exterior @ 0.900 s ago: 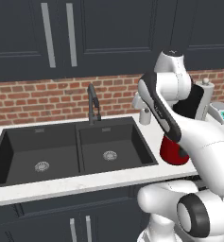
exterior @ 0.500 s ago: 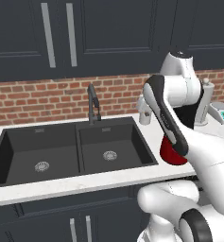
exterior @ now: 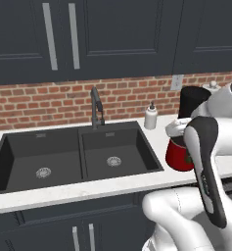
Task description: Close the lid blender by securely placing the lid on top.
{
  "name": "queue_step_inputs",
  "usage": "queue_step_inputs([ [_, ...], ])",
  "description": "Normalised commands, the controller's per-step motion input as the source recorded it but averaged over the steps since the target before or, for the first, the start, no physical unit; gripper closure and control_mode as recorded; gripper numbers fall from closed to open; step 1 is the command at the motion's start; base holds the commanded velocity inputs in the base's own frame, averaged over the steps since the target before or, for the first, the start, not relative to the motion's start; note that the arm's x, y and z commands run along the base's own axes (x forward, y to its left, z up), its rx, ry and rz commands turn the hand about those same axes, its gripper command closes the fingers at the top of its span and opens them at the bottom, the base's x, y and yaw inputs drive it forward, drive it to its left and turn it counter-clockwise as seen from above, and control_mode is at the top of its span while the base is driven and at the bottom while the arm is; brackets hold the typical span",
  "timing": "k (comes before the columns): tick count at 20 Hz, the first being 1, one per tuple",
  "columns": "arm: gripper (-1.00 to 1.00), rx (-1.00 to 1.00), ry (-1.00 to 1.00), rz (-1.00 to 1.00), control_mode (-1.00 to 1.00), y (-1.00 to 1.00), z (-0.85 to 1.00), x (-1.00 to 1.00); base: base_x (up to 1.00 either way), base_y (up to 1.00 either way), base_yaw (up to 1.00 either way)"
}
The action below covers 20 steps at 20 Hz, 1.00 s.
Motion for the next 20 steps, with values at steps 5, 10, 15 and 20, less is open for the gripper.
queue_step_inputs([
  [5, -1.00, 0.06, -0.08, 0.01, -1.00, -0.91, 0.00, -0.62, 0.00, 0.00, 0.00],
  [10, -1.00, 0.00, 0.00, 0.05, -1.00, -1.00, 0.00, -0.11, 0.00, 0.00, 0.00],
  [15, -1.00, 0.00, 0.00, 0.09, -1.00, -1.00, -0.01, -0.01, 0.00, 0.00, 0.00],
  [20, -1.00, -0.03, 0.00, 0.16, -1.00, -0.91, -0.31, 0.04, 0.00, 0.00, 0.00],
])
